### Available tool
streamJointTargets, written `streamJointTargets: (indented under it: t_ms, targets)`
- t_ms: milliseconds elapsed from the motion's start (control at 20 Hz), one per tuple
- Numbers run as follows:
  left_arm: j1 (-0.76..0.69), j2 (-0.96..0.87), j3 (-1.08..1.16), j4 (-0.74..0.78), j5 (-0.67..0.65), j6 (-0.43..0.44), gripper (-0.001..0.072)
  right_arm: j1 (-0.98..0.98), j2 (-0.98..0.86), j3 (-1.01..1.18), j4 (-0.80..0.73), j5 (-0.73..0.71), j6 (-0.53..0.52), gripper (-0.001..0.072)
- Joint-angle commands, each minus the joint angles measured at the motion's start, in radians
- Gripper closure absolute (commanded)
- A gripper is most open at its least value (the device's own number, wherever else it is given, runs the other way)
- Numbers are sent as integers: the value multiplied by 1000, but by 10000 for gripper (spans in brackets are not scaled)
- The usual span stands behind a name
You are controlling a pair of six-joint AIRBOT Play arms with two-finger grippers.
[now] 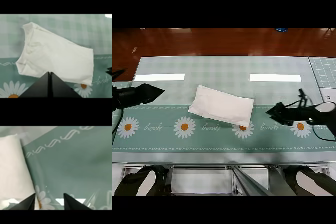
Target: Fold the shirts.
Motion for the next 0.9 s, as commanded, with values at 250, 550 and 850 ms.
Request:
streamJointTargets:
  t_ms: [250,550,850]
  targets:
    - [1,0,0,0,-8,0,684,224,-346,218,187,-11,-75,306]
    - [1,0,0,0,-7,0,684,298,-415,322,178,-1,-61,466]
    - [1,0,0,0,-7,0,684,317,-378,627,84,172,-49,685]
